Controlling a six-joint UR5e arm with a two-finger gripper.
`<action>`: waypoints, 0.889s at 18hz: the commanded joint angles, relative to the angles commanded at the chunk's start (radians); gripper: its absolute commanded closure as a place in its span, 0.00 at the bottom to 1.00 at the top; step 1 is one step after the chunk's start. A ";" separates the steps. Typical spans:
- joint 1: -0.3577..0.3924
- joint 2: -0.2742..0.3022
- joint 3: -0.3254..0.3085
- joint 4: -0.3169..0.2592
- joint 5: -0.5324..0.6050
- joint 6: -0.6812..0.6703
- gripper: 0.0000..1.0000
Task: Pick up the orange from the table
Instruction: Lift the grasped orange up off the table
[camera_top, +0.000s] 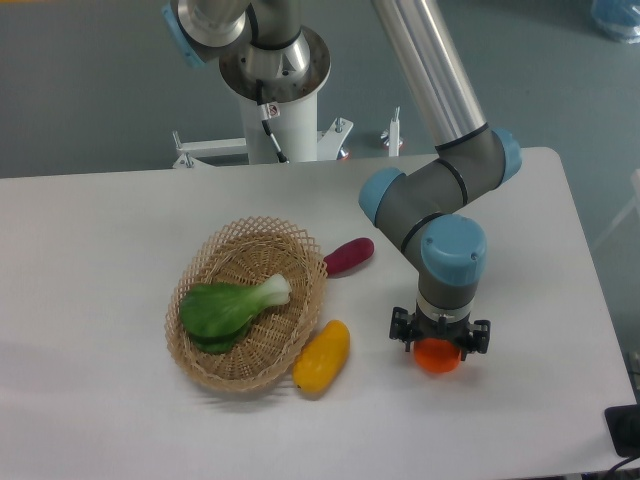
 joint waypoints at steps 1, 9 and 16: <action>0.000 0.003 0.000 0.000 0.000 0.000 0.33; 0.000 0.017 0.009 -0.002 -0.002 0.012 0.34; 0.011 0.067 0.057 -0.017 -0.008 0.043 0.42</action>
